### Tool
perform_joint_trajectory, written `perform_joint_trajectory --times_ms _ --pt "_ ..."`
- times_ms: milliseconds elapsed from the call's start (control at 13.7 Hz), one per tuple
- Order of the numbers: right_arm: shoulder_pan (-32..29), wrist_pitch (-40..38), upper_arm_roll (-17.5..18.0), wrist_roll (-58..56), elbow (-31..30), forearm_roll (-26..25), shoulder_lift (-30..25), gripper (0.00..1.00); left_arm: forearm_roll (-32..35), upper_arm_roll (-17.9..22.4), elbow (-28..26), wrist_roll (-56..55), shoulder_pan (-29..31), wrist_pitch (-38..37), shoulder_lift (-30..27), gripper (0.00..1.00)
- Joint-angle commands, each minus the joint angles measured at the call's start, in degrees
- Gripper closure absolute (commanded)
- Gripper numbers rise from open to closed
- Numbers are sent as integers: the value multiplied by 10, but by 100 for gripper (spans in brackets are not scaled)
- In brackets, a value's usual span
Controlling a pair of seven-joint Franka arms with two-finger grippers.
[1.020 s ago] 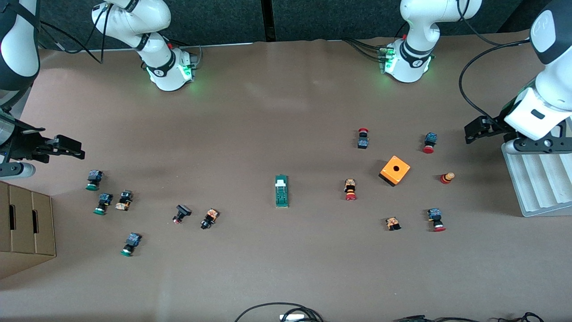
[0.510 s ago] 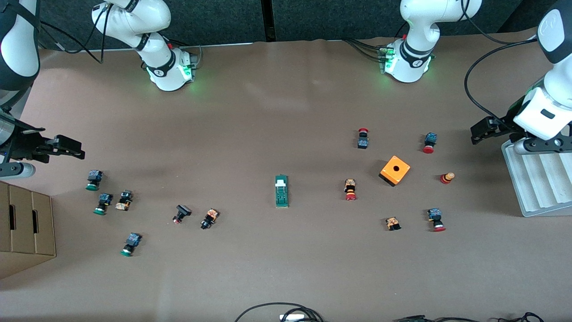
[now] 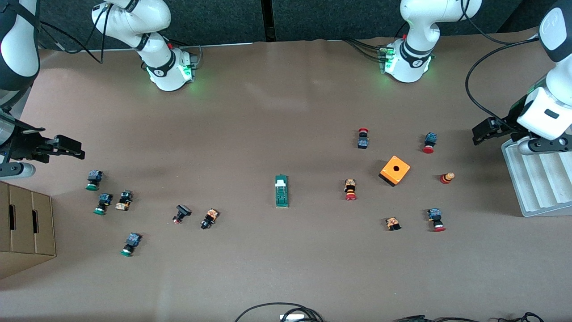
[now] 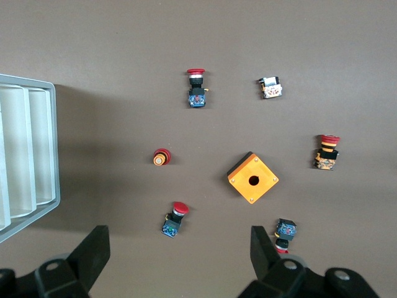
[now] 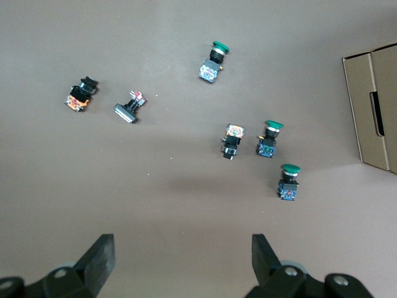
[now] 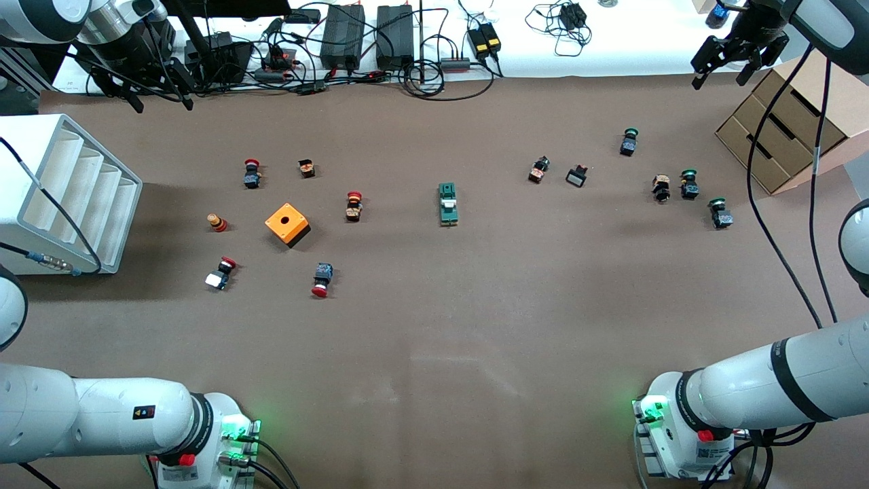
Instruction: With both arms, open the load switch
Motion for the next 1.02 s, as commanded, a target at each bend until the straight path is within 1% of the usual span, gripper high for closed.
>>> perform_joint_trajectory --times_ms 0,364,947 --pt "2 3 -1 2 3 -9 -2 0 10 0 1 -9 -1 -6 -9 0" --pt "2 3 -1 2 3 -9 -2 0 10 -2 14 -7 -2 -12 -4 0" --pt "2 3 -1 2 3 -9 -2 0 10 -3 15 -4 -3 -17 -4 0"
